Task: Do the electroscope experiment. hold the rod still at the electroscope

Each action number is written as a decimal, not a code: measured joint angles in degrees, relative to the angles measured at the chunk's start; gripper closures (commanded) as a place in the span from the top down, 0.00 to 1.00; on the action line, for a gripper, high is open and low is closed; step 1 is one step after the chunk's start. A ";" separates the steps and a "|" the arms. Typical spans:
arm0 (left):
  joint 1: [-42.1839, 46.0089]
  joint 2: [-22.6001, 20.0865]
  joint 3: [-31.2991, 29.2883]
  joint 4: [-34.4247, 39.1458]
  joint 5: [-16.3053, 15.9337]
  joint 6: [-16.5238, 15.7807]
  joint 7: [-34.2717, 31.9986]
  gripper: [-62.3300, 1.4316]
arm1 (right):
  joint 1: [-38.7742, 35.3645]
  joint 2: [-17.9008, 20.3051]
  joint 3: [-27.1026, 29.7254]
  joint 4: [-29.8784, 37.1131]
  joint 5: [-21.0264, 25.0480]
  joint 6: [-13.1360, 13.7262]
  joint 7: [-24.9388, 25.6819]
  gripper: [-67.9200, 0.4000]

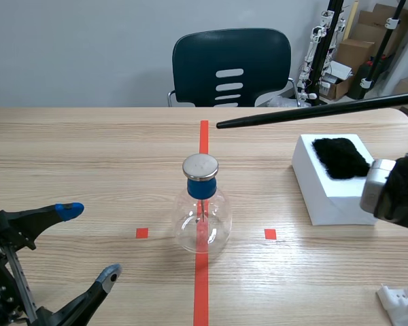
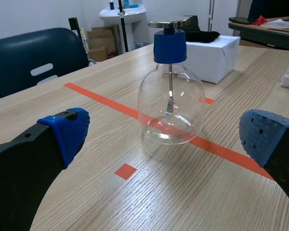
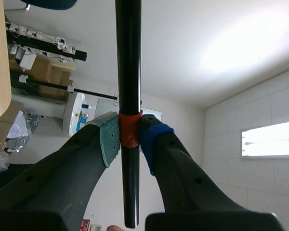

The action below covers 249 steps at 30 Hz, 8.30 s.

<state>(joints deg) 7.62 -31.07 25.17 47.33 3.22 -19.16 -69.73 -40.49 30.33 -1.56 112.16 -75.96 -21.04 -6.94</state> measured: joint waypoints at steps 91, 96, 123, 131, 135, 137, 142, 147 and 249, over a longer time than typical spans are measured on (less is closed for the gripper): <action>0.00 0.00 0.00 0.00 0.00 0.00 0.00 1.00 | 4.42 -0.02 -3.93 -2.25 -3.72 5.42 1.49 0.01; 0.00 0.00 0.00 0.00 0.00 0.00 0.00 1.00 | 4.42 -0.02 -3.93 -2.25 -3.72 5.42 1.49 0.01; 0.00 0.00 0.00 0.00 0.00 0.00 0.00 1.00 | 4.42 -0.02 -3.93 -2.25 -3.72 5.42 1.46 0.01; 0.00 0.00 0.00 0.00 0.00 0.00 0.00 1.00 | 4.42 -0.02 -3.93 -2.25 -3.72 5.42 1.49 0.01; 0.00 0.00 0.00 0.00 0.00 0.00 0.00 1.00 | 4.42 -0.02 -3.93 -2.25 -3.67 5.42 1.49 0.01; 0.00 0.00 0.00 0.00 0.00 0.00 0.00 1.00 | 4.35 -0.02 -3.91 -2.25 -3.26 5.25 1.51 0.01; 0.00 0.00 0.00 0.00 -0.02 0.00 -0.02 1.00 | 0.63 -0.83 -1.31 -1.49 -1.57 5.25 3.58 0.01; 0.00 0.00 0.00 0.00 -0.02 0.00 0.00 1.00 | -4.26 -4.72 4.92 2.95 1.66 5.16 6.45 0.01; 0.00 0.00 0.00 0.00 -0.02 0.00 0.00 1.00 | -31.15 -35.23 31.87 1.31 23.50 -7.26 49.99 0.01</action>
<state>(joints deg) 7.62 -31.07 25.17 47.33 3.20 -19.16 -69.73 -71.64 -4.91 30.30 113.47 -52.47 -28.29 43.05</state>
